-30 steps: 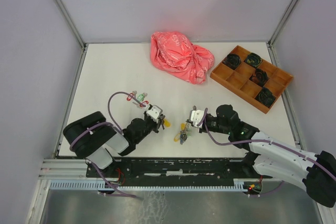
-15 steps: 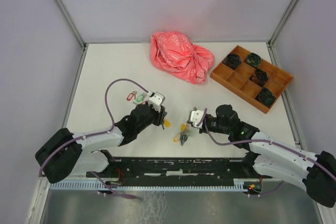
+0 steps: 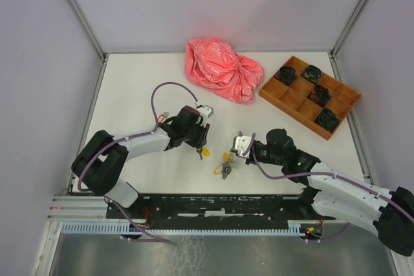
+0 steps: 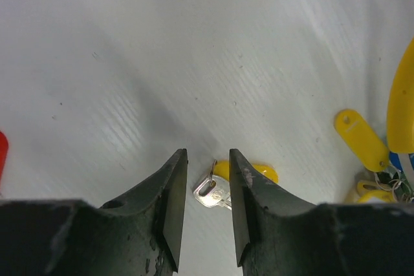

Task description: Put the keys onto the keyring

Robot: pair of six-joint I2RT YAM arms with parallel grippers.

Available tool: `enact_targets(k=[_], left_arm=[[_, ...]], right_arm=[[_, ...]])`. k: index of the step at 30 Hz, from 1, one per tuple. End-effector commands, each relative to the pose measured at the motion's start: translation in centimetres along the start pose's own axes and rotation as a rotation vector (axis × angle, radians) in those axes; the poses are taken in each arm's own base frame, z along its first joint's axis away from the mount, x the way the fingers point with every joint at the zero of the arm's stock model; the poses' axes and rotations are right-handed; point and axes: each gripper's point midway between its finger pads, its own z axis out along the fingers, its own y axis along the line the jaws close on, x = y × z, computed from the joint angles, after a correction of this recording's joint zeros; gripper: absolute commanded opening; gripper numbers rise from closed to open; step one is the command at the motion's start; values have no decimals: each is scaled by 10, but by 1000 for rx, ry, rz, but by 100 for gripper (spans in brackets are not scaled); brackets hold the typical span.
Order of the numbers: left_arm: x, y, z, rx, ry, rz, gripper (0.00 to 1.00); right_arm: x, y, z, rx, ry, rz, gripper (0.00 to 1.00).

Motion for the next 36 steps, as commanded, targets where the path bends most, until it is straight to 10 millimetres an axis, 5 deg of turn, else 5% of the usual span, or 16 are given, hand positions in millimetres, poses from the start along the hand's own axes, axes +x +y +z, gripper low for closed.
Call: enact_targets(k=[1, 16, 26, 30, 36], left_arm=[[6, -7, 4, 48, 84, -34, 38], [42, -34, -11, 176, 116, -252, 48], [16, -66, -18, 354, -10, -424, 47], [13, -57, -21, 299, -23, -384, 48], [19, -40, -37, 224, 12, -98, 56]], right_arm=[[-39, -17, -4, 41, -103, -53, 1], [-39, -17, -4, 35, -100, -62, 1], [-41, -16, -6, 36, -108, -65, 1], [-41, -16, -6, 33, -108, -64, 1], [-41, -14, -6, 24, -111, -69, 1]])
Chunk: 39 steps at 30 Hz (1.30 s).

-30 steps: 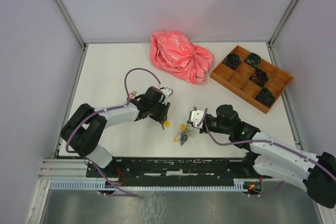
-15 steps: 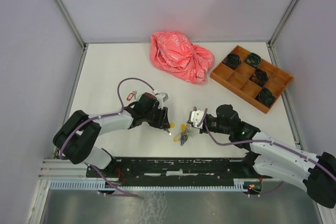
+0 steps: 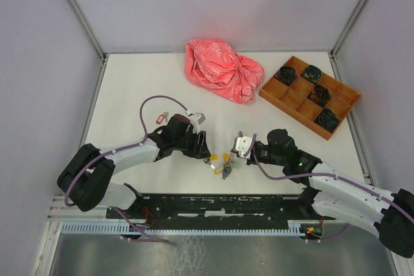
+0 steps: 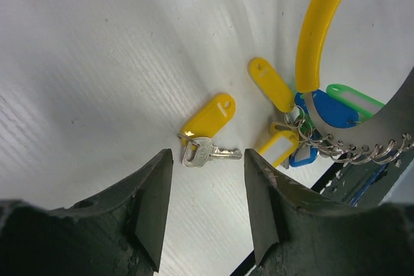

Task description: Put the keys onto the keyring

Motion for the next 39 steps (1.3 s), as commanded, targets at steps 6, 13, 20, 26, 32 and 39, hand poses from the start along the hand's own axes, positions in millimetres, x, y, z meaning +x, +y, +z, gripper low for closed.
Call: enact_targets(k=[6, 13, 20, 26, 32, 39], left_arm=[[-21, -8, -7, -31, 35, 466, 61], [-18, -2, 8, -88, 116, 511, 60], [-6, 6, 12, -119, 166, 464, 54], [-7, 9, 19, -136, 177, 446, 46], [-9, 7, 25, -128, 168, 424, 40], [-11, 13, 22, -185, 148, 352, 30]], right_arm=[[-40, -14, -2, 16, -110, -61, 1], [-40, -13, -4, 17, -110, -63, 1], [-40, -13, -2, 10, -111, -60, 1], [-40, -13, -2, 12, -110, -59, 1], [-40, -12, -1, 5, -113, -57, 1], [-41, -12, -2, 7, -115, -58, 0]])
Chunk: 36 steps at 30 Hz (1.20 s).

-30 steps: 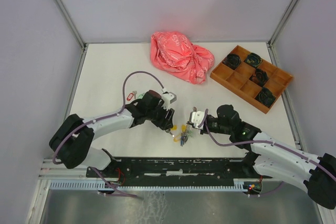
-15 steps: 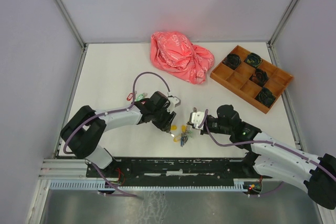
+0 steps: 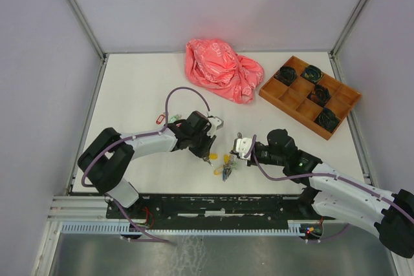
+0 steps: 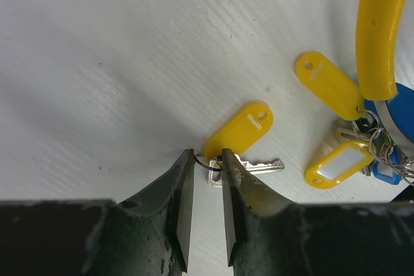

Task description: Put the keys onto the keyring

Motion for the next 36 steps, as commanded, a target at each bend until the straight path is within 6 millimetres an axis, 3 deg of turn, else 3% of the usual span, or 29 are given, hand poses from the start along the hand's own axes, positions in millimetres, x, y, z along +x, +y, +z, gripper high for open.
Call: enact_targets(k=[1, 6, 13, 16, 19, 22, 27, 36], left_arm=[[-12, 6, -2, -57, -45, -92, 29], [-11, 28, -9, -121, -97, -300, 19], [2, 64, -22, -260, -149, -556, 21], [7, 70, -29, -287, -160, -609, 31], [1, 62, -37, -245, -186, -621, 47], [-3, 52, -44, -192, -210, -629, 55], [4, 34, -48, -116, -209, -650, 59], [16, -8, -22, 0, -133, -657, 60]], right_arm=[[-39, -18, -1, 38, -105, -55, 1], [-40, -18, -1, 38, -107, -54, 1], [-41, -18, -2, 37, -110, -56, 1], [-41, -18, -2, 36, -110, -55, 1], [-41, -18, -1, 33, -112, -54, 1], [-42, -18, -2, 34, -114, -56, 1], [-42, -18, -2, 36, -115, -58, 1], [-43, -19, -4, 45, -116, -61, 1]])
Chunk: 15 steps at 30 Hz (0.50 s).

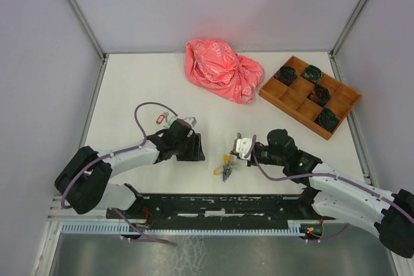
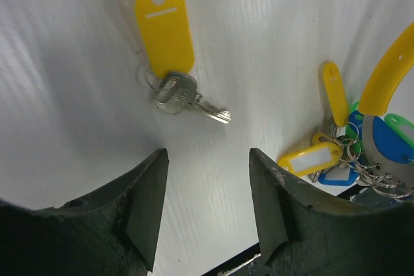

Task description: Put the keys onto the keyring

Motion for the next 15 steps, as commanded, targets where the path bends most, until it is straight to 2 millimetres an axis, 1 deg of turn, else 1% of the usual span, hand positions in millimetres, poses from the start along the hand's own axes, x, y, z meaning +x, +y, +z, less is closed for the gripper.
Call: enact_targets(k=[1, 3, 5, 7, 8, 12, 14, 15], left_arm=[[5, -23, 11, 78, 11, -46, 61], [0, -24, 16, 76, -3, -38, 60], [-13, -20, 23, 38, -41, -11, 61], [-26, -19, 31, 5, -69, 15, 61], [-37, -20, 34, -7, -88, 33, 61], [-65, -9, 49, -74, -134, 59, 60], [-78, -11, 55, -68, -158, 74, 60], [-85, -16, 56, -58, -172, 87, 60]], right_arm=[[-42, -20, -5, 55, -110, -62, 1], [-42, -20, -5, 53, -111, -62, 1], [-43, -20, -5, 52, -114, -62, 1], [-43, -20, -6, 54, -115, -62, 1], [-43, -20, -6, 55, -114, -62, 1], [-43, -20, -8, 62, -112, -65, 1], [-42, -20, -7, 60, -111, -64, 1], [-42, -20, -7, 58, -111, -64, 1]])
